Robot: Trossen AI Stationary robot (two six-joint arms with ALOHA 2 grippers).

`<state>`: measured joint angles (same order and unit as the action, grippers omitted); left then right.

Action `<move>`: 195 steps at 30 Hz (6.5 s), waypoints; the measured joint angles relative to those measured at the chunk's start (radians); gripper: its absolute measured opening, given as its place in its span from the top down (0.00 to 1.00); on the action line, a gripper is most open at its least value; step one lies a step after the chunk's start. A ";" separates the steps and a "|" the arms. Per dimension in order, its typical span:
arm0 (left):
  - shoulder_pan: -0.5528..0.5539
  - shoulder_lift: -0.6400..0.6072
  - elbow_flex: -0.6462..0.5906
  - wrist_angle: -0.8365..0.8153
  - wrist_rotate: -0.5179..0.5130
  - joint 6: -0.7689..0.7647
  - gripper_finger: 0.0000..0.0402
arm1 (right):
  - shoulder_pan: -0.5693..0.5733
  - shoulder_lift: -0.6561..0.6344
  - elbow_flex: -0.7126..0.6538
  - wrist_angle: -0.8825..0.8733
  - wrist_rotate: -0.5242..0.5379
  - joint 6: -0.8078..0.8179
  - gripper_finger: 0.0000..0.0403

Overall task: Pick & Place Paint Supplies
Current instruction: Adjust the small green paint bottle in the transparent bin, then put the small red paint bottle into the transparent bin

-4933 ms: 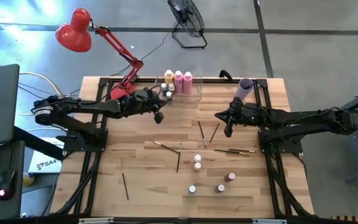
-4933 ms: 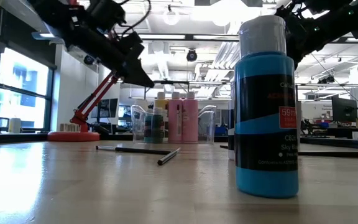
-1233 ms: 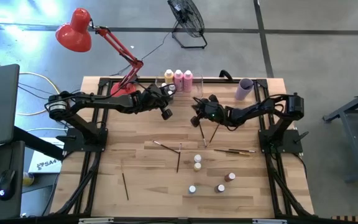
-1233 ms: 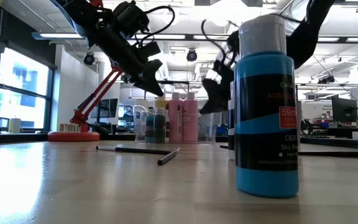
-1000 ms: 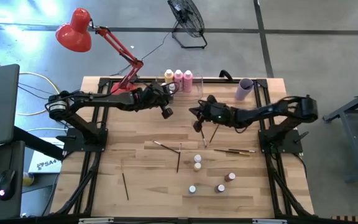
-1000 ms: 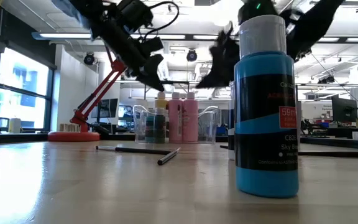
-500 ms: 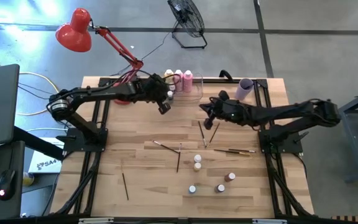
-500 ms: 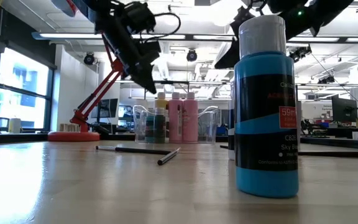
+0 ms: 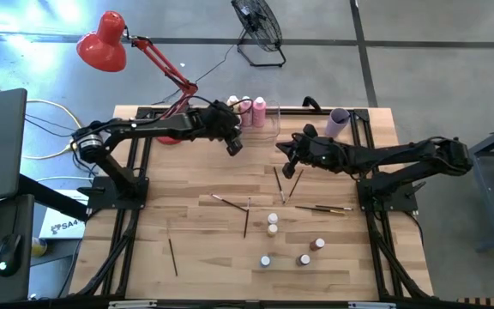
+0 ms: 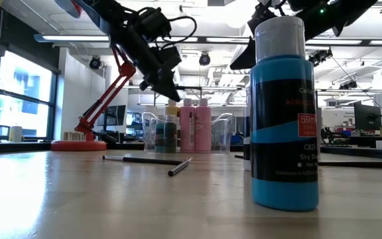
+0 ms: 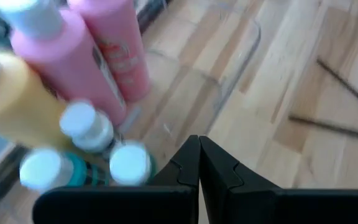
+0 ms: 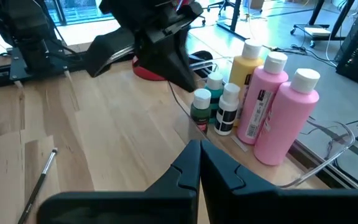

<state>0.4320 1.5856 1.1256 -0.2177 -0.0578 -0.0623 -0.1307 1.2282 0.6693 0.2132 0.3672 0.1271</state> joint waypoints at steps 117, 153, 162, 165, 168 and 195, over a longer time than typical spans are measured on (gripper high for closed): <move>-0.060 0.167 0.068 -0.161 -0.418 -0.074 1.00 | 0.000 0.000 0.000 -0.032 0.000 -0.019 1.00; -0.074 0.166 0.133 -0.168 -0.401 -0.025 1.00 | 0.000 0.000 0.000 -0.039 0.000 -0.019 1.00; -0.120 0.147 0.220 -0.137 -0.464 0.181 1.00 | 0.000 0.000 0.000 -0.060 0.000 -0.020 1.00; -0.129 0.100 0.223 -0.163 -0.498 0.232 1.00 | 0.000 0.000 0.000 -0.083 0.000 -0.026 1.00; -0.125 0.049 0.223 -0.234 -0.464 0.227 1.00 | 0.000 0.000 -0.001 -0.101 0.000 -0.027 1.00; -0.172 -0.155 -0.184 -0.162 -0.077 0.183 1.00 | 0.000 0.000 0.000 -0.156 -0.054 -0.046 1.00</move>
<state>0.2602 1.4309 0.9416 -0.3798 -0.1351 0.1209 -0.1307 1.2285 0.6689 0.0577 0.3135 0.0814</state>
